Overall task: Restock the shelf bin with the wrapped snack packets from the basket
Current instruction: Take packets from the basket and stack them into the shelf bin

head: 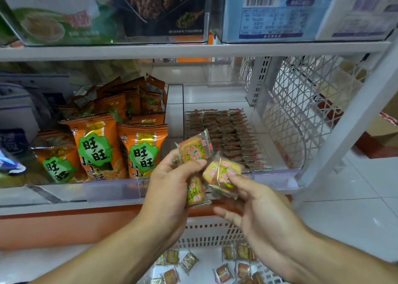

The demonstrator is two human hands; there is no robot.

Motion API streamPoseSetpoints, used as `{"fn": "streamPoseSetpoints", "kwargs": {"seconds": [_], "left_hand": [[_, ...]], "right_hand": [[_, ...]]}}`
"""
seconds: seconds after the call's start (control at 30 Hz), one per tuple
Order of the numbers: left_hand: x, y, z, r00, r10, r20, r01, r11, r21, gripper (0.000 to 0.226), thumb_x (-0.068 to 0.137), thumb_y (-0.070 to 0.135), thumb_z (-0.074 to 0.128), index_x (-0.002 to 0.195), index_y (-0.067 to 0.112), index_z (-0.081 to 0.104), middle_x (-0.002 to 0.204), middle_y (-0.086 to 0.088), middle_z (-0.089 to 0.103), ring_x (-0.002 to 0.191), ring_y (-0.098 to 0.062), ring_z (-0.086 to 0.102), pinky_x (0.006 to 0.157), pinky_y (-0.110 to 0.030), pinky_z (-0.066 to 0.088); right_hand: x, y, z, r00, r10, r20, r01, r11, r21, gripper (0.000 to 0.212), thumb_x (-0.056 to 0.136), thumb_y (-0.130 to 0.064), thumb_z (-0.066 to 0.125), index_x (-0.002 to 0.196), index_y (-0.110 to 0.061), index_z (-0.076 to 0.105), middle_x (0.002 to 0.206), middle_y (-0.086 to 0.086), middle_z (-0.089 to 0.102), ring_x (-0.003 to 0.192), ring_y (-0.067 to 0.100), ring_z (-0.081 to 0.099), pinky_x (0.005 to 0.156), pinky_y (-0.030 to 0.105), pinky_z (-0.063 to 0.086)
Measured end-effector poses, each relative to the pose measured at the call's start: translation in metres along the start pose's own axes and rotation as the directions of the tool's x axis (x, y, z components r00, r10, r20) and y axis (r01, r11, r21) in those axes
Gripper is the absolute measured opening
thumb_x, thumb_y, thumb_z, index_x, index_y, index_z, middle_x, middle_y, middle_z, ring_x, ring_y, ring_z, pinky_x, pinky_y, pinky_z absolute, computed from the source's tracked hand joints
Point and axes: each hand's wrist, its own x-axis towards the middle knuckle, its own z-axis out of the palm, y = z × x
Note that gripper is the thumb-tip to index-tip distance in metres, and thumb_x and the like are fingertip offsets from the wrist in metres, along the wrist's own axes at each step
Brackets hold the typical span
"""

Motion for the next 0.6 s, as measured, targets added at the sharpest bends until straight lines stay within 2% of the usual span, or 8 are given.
{"fn": "streamPoseSetpoints", "kwargs": {"seconds": [0.07, 0.13, 0.23, 0.33, 0.37, 0.5, 0.53, 0.6], "left_hand": [[0.0, -0.001, -0.001, 0.999, 0.015, -0.047, -0.015, 1.0, 0.018, 0.019, 0.089, -0.003, 0.065, 0.101, 0.01, 0.073, 0.096, -0.018, 0.077, 0.086, -0.025, 0.075, 0.07, -0.039, 0.064], [-0.001, -0.001, -0.004, 0.999, -0.013, -0.047, 0.014, 1.0, 0.019, 0.018, 0.091, -0.004, 0.064, 0.099, 0.01, 0.073, 0.097, -0.017, 0.076, 0.086, -0.022, 0.076, 0.065, -0.038, 0.064], [-0.005, -0.005, -0.004, 0.998, -0.046, 0.03, 0.044, 0.995, 0.087, 0.023, 0.091, 0.001, 0.064, 0.1, 0.018, 0.076, 0.102, -0.012, 0.078, 0.087, -0.018, 0.077, 0.06, -0.034, 0.061], [-0.01, -0.008, -0.002, 0.995, -0.042, 0.089, 0.025, 0.984, 0.179, 0.026, 0.091, 0.007, 0.068, 0.103, 0.029, 0.077, 0.104, -0.004, 0.078, 0.089, -0.016, 0.077, 0.06, -0.036, 0.062], [-0.011, -0.009, -0.002, 0.994, -0.041, 0.096, 0.02, 0.978, 0.209, 0.028, 0.09, 0.009, 0.07, 0.104, 0.032, 0.077, 0.103, -0.003, 0.078, 0.087, -0.015, 0.077, 0.06, -0.036, 0.062], [-0.014, -0.008, -0.002, 0.981, -0.066, 0.183, 0.016, 0.964, 0.264, 0.029, 0.09, 0.011, 0.073, 0.107, 0.035, 0.075, 0.094, -0.007, 0.076, 0.054, -0.008, 0.066, 0.053, -0.032, 0.059], [-0.014, -0.006, -0.001, 0.975, -0.076, 0.208, 0.019, 0.965, 0.261, 0.026, 0.09, 0.016, 0.074, 0.108, 0.035, 0.075, 0.093, -0.008, 0.076, 0.055, -0.008, 0.066, 0.05, -0.03, 0.057], [-0.013, -0.003, 0.0, 0.963, -0.106, 0.249, 0.036, 0.963, 0.268, 0.023, 0.087, 0.037, 0.074, 0.11, 0.037, 0.074, 0.096, -0.005, 0.077, 0.07, -0.011, 0.072, 0.049, -0.028, 0.055]], "right_hand": [[0.001, -0.008, -0.001, 0.992, -0.123, -0.009, 0.123, 0.992, -0.011, 0.025, 0.098, -0.019, 0.055, 0.116, -0.011, 0.071, 0.112, 0.009, 0.076, 0.109, 0.026, 0.067, 0.082, 0.039, 0.053], [0.0, -0.016, 0.0, 0.981, -0.186, 0.049, 0.186, 0.983, 0.014, 0.029, 0.098, -0.018, 0.052, 0.118, -0.008, 0.07, 0.114, 0.014, 0.074, 0.105, 0.027, 0.065, 0.094, 0.045, 0.05], [-0.002, -0.017, 0.004, 0.972, -0.184, 0.149, 0.184, 0.983, 0.009, 0.033, 0.097, -0.019, 0.051, 0.121, -0.008, 0.07, 0.118, 0.013, 0.073, 0.107, 0.025, 0.064, 0.1, 0.044, 0.046], [0.0, -0.01, 0.003, 0.98, -0.173, 0.099, 0.178, 0.983, -0.038, 0.032, 0.098, -0.018, 0.05, 0.121, -0.013, 0.071, 0.119, 0.007, 0.074, 0.12, 0.028, 0.062, 0.112, 0.047, 0.039], [0.001, -0.009, 0.003, 0.981, -0.172, 0.085, 0.175, 0.984, -0.041, 0.031, 0.099, -0.017, 0.049, 0.121, -0.013, 0.071, 0.118, 0.006, 0.074, 0.12, 0.029, 0.062, 0.114, 0.048, 0.04], [0.005, -0.013, 0.001, 0.989, -0.09, 0.116, 0.084, 0.995, 0.055, 0.035, 0.101, -0.02, 0.045, 0.122, -0.007, 0.069, 0.113, 0.014, 0.074, 0.1, 0.026, 0.063, 0.104, 0.045, 0.046], [0.007, -0.016, -0.001, 0.988, -0.082, 0.131, 0.076, 0.996, 0.055, 0.036, 0.101, -0.021, 0.044, 0.123, -0.006, 0.068, 0.115, 0.016, 0.073, 0.099, 0.026, 0.061, 0.102, 0.046, 0.046], [0.01, -0.02, -0.006, 0.985, -0.091, 0.146, 0.085, 0.995, 0.045, 0.038, 0.102, -0.023, 0.042, 0.125, -0.005, 0.067, 0.119, 0.018, 0.071, 0.1, 0.027, 0.06, 0.094, 0.045, 0.045]]}}
